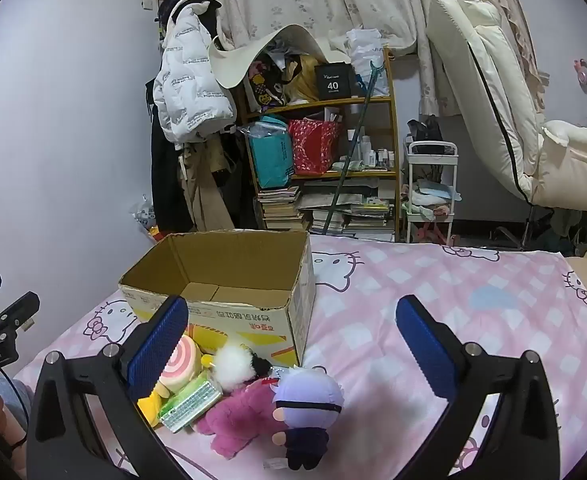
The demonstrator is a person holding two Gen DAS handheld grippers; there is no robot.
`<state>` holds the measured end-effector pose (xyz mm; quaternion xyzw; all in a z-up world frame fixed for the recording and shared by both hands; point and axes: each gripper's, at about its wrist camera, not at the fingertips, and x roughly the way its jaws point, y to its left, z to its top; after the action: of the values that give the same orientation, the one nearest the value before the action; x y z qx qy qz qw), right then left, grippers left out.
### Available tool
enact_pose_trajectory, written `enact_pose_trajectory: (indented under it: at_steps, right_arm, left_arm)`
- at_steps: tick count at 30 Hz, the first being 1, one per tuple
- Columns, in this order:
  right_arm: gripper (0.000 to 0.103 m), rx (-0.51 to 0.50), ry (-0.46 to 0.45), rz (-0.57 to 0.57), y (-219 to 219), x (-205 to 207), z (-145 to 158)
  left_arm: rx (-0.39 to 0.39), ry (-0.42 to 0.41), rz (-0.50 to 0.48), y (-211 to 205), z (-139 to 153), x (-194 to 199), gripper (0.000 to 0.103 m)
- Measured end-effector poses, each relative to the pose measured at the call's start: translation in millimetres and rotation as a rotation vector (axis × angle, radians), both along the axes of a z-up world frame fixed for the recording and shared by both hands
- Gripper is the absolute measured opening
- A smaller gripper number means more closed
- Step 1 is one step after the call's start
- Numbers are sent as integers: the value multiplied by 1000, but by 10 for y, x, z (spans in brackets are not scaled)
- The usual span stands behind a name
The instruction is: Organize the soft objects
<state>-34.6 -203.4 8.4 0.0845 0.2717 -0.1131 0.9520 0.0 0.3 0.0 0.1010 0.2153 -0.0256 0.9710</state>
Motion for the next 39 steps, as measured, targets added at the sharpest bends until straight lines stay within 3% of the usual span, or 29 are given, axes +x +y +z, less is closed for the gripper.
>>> enact_pose_trajectory:
  at_steps: [39]
  right_arm:
    - [103,-8,-7,-5,24,7,20]
  left_arm:
    - [17,-6,14,34,3,-5,102]
